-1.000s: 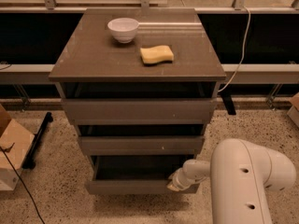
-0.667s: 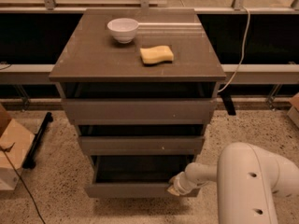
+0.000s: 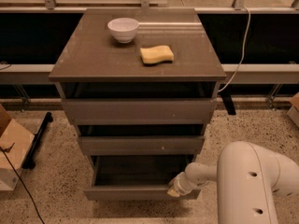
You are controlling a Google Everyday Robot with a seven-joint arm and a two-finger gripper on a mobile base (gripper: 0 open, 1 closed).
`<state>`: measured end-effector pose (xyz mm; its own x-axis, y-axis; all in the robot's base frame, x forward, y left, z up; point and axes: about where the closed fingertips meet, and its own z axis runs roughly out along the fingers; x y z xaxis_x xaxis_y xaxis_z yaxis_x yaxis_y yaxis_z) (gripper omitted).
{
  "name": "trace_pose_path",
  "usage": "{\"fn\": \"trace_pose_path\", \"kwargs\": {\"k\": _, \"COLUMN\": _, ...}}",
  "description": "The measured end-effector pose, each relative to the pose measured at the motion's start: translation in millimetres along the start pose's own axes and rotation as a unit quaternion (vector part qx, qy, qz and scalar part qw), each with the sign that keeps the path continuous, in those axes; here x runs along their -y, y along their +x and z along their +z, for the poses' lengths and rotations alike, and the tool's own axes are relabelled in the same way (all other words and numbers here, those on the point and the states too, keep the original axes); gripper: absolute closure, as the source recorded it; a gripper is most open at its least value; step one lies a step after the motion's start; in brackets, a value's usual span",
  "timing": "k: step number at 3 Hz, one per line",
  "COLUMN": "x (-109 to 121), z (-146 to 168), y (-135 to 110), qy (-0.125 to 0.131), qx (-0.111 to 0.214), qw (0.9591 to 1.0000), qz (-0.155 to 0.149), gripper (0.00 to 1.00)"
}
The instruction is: Open bottom drawer
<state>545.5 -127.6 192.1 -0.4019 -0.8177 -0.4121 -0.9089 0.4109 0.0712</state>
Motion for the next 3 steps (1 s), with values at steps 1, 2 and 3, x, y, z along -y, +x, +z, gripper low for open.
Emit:
{"fn": "trace_pose_path", "kwargs": {"k": 1, "x": 0, "z": -1, "y": 0, "qy": 0.000, "qx": -0.001, "qw": 1.0000, "qz": -0.001, "gripper": 0.53}}
{"fn": "trace_pose_path", "kwargs": {"k": 2, "x": -2, "z": 0, "y": -1, "qy": 0.000, "qx": -0.005, "qw": 1.0000, "qz": -0.005, "gripper": 0.30}}
{"fn": "trace_pose_path", "kwargs": {"k": 3, "x": -2, "z": -15, "y": 0, "qy": 0.021, "qx": -0.010, "qw": 0.9995, "qz": -0.023, "gripper": 0.00}}
